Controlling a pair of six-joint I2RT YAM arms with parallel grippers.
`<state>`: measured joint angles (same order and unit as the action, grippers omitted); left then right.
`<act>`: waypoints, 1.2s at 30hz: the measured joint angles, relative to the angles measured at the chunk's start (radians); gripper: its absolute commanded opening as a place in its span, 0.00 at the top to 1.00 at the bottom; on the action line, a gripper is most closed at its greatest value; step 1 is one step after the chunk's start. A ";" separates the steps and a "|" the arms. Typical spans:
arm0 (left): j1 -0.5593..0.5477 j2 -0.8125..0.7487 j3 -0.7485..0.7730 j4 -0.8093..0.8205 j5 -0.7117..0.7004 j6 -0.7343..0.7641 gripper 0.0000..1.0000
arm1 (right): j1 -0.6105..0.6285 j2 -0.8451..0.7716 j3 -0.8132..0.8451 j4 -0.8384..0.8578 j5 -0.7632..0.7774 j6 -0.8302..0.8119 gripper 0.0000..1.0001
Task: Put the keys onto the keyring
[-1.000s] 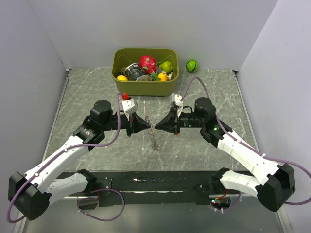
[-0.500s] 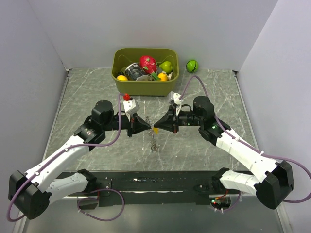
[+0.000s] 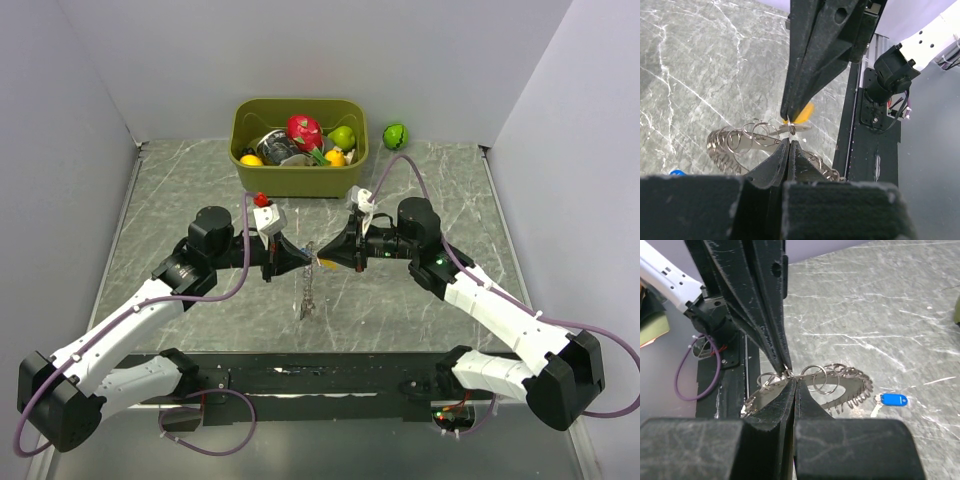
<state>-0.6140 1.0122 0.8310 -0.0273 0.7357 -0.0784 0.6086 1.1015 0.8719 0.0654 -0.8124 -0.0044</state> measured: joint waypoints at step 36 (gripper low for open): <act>-0.005 -0.053 0.000 0.019 -0.023 -0.011 0.99 | -0.019 -0.151 -0.043 0.026 0.071 0.012 0.13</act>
<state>-0.6189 0.9592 0.8307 -0.0082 0.7124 -0.0898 0.5900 0.9501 0.8291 0.0910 -0.7414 0.0074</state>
